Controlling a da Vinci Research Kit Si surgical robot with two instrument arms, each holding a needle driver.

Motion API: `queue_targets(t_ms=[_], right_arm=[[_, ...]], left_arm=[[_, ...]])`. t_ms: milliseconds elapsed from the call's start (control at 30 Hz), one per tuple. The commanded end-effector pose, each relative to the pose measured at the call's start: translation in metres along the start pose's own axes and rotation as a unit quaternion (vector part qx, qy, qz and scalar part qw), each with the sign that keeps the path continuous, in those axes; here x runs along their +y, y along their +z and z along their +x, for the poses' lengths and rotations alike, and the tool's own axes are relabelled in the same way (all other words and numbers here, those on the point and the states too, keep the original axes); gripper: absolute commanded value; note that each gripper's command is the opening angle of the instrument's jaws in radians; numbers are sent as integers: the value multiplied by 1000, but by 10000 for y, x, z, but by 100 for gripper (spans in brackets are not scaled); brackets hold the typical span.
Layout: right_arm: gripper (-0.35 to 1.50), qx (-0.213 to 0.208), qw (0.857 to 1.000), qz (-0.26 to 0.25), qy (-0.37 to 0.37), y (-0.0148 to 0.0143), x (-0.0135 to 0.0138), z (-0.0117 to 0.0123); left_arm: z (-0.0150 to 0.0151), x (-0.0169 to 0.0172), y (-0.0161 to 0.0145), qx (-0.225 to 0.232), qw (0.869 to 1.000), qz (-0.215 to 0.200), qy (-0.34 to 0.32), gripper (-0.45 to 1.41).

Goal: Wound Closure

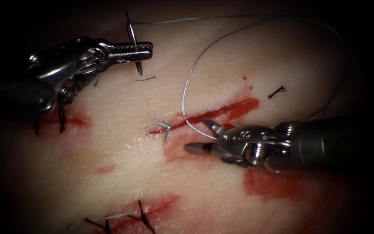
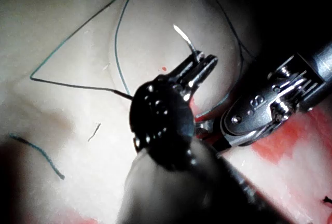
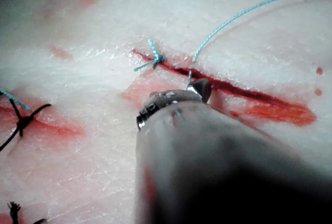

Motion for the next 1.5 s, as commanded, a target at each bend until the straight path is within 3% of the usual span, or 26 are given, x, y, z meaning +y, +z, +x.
queue_targets(t_ms=[33, 67, 100, 300, 533, 633, 767, 900, 1000, 1333, 1500], right_arm=[[24, -4, 1000, 0, -3, 10, -5, -5], [-23, -8, 1000, 1, -4, 9, -5, -8], [-35, -14, 1000, -1, -5, 8, -5, -9], [-35, -42, 999, -24, 12, -6, -1, -13], [-35, -60, 997, -35, 39, -58, 12, -7], [-35, -91, 994, -29, 56, -81, 21, -25], [-35, -154, 987, -14, 49, -117, 36, -68], [-35, -223, 975, 4, 22, -159, 57, -115], [-35, -267, 963, -7, 28, -180, 71, -136], [-35, -290, 954, -29, 77, -215, 101, -170], [-35, -334, 937, -52, 83, -234, 114, -190]], left_arm=[[-5, -3, 3, 0, 1000, -1, 0, -45], [-5, -3, 3, 0, 1000, -1, 0, -45], [-5, -3, 3, 0, 1000, -1, 0, -45], [-4, -3, 2, -3, 1000, 3, 0, -45], [-5, -3, 1, -4, 1000, 3, 0, -45], [-5, -3, 1, -3, 1000, 3, 0, -45], [-5, -4, 1, -5, 1000, 3, 0, -45], [-6, -4, 1, -6, 1000, 4, 1, -45], [-6, -4, 1, -6, 1000, 4, 1, -45], [-6, -4, 1, -6, 1000, 4, 1, -45], [-6, -4, 1, -6, 1000, 4, 1, -45]])
